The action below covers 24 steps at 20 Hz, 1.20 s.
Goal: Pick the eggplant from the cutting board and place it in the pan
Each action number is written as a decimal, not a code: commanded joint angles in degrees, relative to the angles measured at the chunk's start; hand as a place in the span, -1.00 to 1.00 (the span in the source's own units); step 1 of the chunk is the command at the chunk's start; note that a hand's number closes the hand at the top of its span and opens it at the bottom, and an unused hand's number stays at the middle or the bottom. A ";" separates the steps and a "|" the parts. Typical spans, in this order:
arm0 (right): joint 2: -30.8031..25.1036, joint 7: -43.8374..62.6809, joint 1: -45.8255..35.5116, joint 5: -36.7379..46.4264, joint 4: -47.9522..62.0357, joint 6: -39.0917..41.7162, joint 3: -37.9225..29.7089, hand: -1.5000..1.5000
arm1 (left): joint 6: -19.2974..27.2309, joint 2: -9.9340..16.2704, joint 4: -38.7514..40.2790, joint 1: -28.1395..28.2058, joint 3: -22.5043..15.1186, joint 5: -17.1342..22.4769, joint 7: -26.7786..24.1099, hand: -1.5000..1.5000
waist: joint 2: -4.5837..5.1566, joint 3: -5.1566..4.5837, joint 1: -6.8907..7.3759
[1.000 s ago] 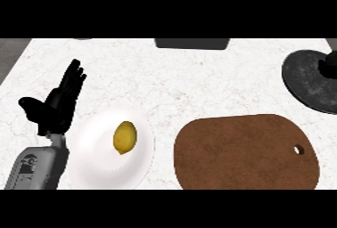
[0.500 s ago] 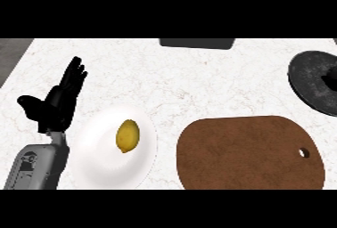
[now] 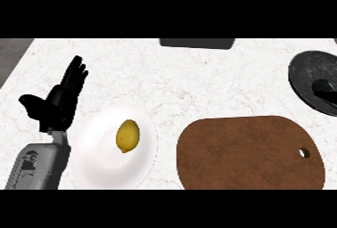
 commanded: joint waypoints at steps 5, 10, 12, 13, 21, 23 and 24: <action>1.26 -12.61 0.74 -10.76 -1.69 -0.44 -9.79 -1.00 | 2.22 -1.36 3.16 0.17 0.00 -1.84 -1.79 0.00 | -0.74 -0.20 -2.38; -0.43 -16.97 4.68 -16.09 -1.04 12.29 -12.44 -1.00 | 0.08 1.11 -2.90 4.25 1.08 -0.05 1.72 0.00 | -1.88 -0.42 -3.28; -2.91 -20.76 9.98 -18.04 -1.54 18.88 -13.56 -1.00 | -0.20 2.07 -4.26 6.58 2.36 0.42 0.75 0.00 | -2.16 -0.47 -4.05; -3.62 -19.51 7.60 -18.17 -2.42 21.48 -12.56 -1.00 | 0.13 1.32 -2.07 4.03 1.91 0.04 1.23 0.00 | -2.00 -0.50 -4.07; -1.10 -17.26 19.62 -22.99 -16.39 30.07 -11.53 -1.00 | 0.03 2.46 -4.89 7.86 3.69 0.53 1.71 0.00 | -3.13 -0.87 -6.42; -0.92 -17.71 23.40 -25.13 -19.97 33.08 -12.69 -1.00 | 0.09 2.82 -0.97 5.20 5.25 1.05 0.35 0.00 | -3.06 -0.92 -7.29; 0.35 -18.11 25.93 -25.86 -22.52 33.11 -12.88 -1.00 | -0.60 3.77 -0.83 2.92 5.14 1.42 3.90 0.00 | -2.92 -0.85 -7.14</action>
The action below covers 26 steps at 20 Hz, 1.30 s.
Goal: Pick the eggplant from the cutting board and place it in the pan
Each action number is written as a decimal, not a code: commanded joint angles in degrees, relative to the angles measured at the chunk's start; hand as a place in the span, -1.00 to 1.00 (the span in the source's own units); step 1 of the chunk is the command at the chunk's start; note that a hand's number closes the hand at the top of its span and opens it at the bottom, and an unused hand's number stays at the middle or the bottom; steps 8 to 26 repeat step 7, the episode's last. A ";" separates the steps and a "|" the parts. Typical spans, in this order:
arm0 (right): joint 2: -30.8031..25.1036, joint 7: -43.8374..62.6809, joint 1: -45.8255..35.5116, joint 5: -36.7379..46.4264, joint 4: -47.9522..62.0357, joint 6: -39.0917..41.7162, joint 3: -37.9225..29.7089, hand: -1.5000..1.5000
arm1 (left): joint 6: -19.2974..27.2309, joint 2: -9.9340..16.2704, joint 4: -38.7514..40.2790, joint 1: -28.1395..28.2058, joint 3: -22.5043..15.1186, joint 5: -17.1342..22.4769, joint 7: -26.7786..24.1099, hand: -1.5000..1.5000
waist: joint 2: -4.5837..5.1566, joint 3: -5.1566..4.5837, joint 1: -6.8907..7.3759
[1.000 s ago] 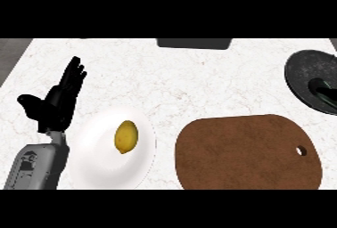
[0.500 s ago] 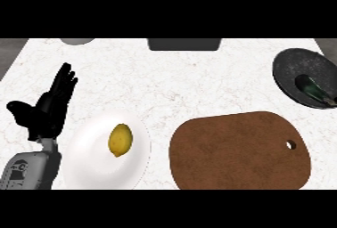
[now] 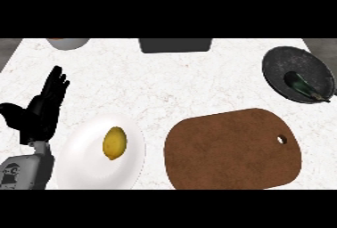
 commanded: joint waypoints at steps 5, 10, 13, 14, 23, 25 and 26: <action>7.44 10.33 13.39 -5.28 -24.38 4.73 0.61 -1.00 | -0.75 0.40 4.23 -0.23 1.51 0.10 -3.33 0.00 | 0.17 -0.07 -0.13; 10.02 16.27 14.95 -6.47 -33.18 3.42 0.83 -1.00 | 1.67 -2.56 1.89 -0.89 -1.21 -1.59 -1.86 0.00 | 0.26 0.01 0.48; 10.02 16.27 14.95 -6.47 -33.18 3.42 0.83 -1.00 | 1.67 -2.56 1.89 -0.89 -1.21 -1.59 -1.86 0.00 | 0.26 0.01 0.48; 10.02 16.27 14.95 -6.47 -33.18 3.42 0.83 -1.00 | 1.67 -2.56 1.89 -0.89 -1.21 -1.59 -1.86 0.00 | 0.26 0.01 0.48; 10.02 16.27 14.95 -6.47 -33.18 3.42 0.83 -1.00 | 1.67 -2.56 1.89 -0.89 -1.21 -1.59 -1.86 0.00 | 0.26 0.01 0.48; 10.02 16.27 14.95 -6.47 -33.18 3.42 0.83 -1.00 | 1.67 -2.56 1.89 -0.89 -1.21 -1.59 -1.86 0.00 | 0.26 0.01 0.48; 10.02 16.27 14.95 -6.47 -33.18 3.42 0.83 -1.00 | 1.67 -2.56 1.89 -0.89 -1.21 -1.59 -1.86 0.00 | 0.26 0.01 0.48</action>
